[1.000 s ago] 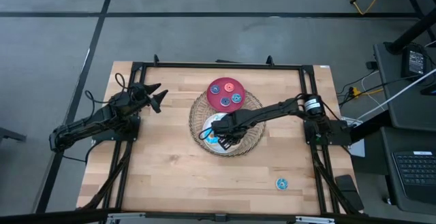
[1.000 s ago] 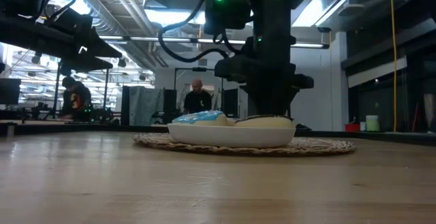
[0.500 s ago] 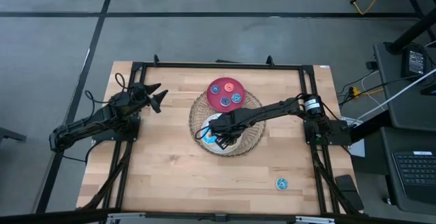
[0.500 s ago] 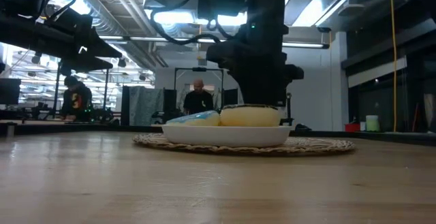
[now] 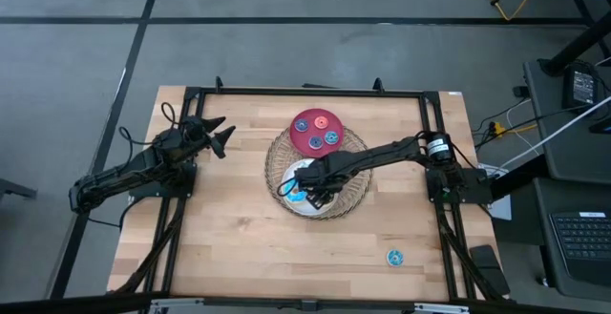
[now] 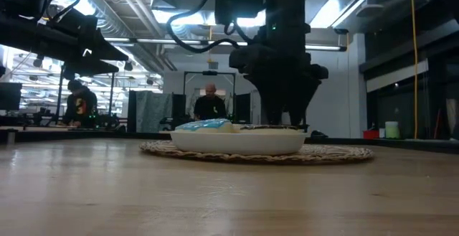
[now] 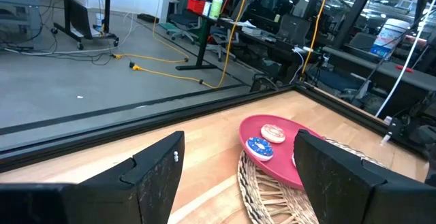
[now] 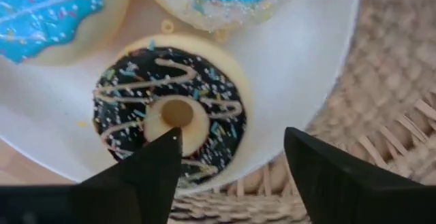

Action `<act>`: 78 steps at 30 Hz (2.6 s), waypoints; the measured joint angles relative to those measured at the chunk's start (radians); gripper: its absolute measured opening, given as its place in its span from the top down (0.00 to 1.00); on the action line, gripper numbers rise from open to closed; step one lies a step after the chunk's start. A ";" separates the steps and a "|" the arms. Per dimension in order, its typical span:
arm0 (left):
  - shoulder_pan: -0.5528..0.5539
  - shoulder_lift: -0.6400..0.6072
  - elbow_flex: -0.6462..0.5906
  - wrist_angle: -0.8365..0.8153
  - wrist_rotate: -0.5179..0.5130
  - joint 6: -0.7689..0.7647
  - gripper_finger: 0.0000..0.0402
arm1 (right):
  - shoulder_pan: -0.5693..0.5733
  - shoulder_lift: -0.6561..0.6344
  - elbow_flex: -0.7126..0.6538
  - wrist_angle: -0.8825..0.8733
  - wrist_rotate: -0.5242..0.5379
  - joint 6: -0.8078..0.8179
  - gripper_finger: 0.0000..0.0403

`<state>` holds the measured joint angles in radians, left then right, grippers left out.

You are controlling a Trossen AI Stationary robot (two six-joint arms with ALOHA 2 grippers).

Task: Pick & Place donuts
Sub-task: Put the small light blue donut on the red plate

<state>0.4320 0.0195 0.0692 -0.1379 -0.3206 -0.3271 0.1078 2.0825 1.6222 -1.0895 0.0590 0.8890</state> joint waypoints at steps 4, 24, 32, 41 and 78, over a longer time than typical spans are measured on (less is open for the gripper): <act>0.000 0.000 0.000 0.000 0.000 0.000 0.34 | 0.002 -0.022 0.000 -0.022 0.013 0.000 0.32; 0.000 0.000 0.000 0.000 0.000 0.000 0.34 | 0.218 -0.241 -0.272 0.034 -0.115 0.178 0.31; 0.000 0.000 0.000 0.000 0.000 0.000 0.34 | 0.382 -0.361 -0.434 0.034 -0.132 0.313 0.31; 0.000 0.000 0.000 0.000 0.000 0.000 0.34 | 0.594 -0.409 -0.515 0.089 -0.159 0.526 0.31; 0.000 0.000 0.000 0.000 0.000 0.000 0.34 | 0.740 -0.364 -0.607 0.290 -0.136 0.703 0.31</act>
<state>0.4320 0.0195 0.0692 -0.1383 -0.3206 -0.3271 0.8478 1.7189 1.0155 -0.7998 -0.0769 1.5917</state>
